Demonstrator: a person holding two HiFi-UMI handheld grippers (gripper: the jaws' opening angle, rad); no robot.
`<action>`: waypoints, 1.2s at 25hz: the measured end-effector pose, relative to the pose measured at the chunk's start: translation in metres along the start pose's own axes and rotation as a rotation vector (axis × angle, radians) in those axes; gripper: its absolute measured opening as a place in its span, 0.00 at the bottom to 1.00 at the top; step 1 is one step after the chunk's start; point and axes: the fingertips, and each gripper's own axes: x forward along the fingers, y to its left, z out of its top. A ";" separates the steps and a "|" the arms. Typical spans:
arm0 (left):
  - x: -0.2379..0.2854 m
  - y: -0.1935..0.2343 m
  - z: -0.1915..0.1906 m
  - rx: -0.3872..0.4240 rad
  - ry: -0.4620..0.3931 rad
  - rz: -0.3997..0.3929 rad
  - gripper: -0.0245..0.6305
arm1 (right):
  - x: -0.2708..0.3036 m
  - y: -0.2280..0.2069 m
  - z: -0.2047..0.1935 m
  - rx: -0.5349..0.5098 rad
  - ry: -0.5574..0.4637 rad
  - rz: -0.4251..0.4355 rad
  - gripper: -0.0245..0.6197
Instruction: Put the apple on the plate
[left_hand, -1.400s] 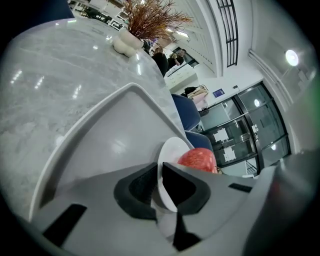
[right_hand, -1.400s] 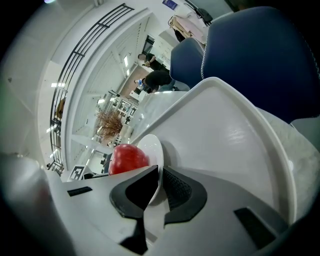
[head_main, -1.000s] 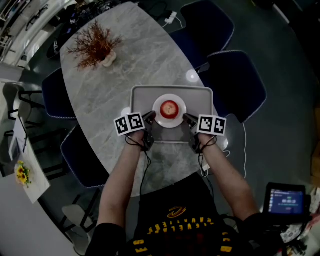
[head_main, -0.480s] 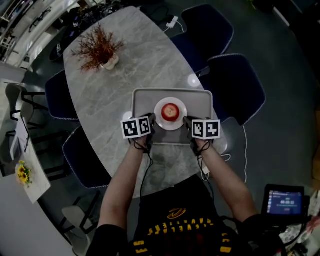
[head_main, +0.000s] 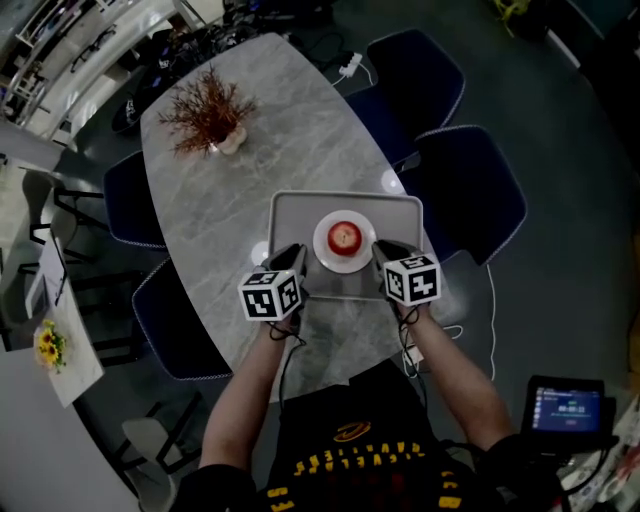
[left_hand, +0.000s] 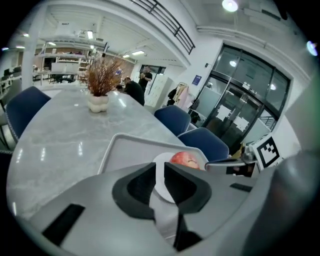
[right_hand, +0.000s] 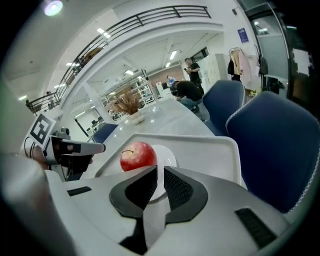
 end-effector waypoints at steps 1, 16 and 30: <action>-0.007 -0.010 0.003 0.016 -0.021 -0.014 0.12 | -0.006 0.005 0.006 -0.026 -0.026 0.003 0.11; -0.089 -0.110 0.012 0.157 -0.247 -0.131 0.04 | -0.096 0.107 0.046 -0.108 -0.330 0.289 0.05; -0.176 -0.138 0.014 0.203 -0.392 -0.228 0.04 | -0.155 0.164 0.046 -0.151 -0.504 0.155 0.05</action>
